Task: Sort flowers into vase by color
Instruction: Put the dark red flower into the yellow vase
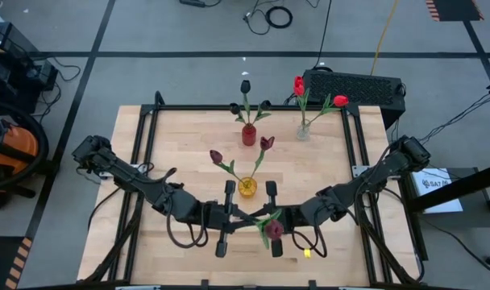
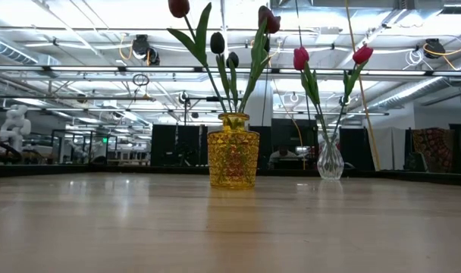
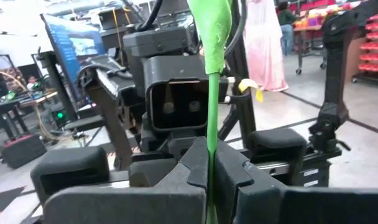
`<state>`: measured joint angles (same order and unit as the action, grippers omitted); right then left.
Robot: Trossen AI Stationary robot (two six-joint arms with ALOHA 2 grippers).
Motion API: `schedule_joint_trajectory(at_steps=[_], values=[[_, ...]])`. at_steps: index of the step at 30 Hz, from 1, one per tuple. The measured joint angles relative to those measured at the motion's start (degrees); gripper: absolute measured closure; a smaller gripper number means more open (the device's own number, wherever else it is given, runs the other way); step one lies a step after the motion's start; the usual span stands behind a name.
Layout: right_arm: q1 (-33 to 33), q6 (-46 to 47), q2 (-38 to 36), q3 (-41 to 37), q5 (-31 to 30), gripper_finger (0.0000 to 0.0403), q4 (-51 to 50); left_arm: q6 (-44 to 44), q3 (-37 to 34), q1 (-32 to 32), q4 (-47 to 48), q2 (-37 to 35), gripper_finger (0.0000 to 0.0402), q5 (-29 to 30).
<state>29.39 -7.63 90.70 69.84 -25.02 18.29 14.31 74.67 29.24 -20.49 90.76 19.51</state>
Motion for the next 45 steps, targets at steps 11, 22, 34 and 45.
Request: schedule_joint_trajectory(at_steps=[11,22,34,45], values=[[0.0,1.6,0.0,0.0,0.1,0.0399,-3.7,-1.1,0.0,0.5,4.6,-0.6,0.0392,0.4],[-0.1,7.9,-0.3,0.0,-0.3,0.0401,-12.0,-7.5,0.0,0.8,10.0,-2.6,0.0334,1.1],[-0.6,13.9,-0.4,0.0,-0.2,0.0401,-18.0,-8.5,0.0,1.2,12.6,-3.1,0.0331,2.0],[-1.2,15.0,-0.4,0.0,-0.1,0.0401,-19.9,-9.5,0.0,1.0,15.0,-3.1,0.0331,3.7]])
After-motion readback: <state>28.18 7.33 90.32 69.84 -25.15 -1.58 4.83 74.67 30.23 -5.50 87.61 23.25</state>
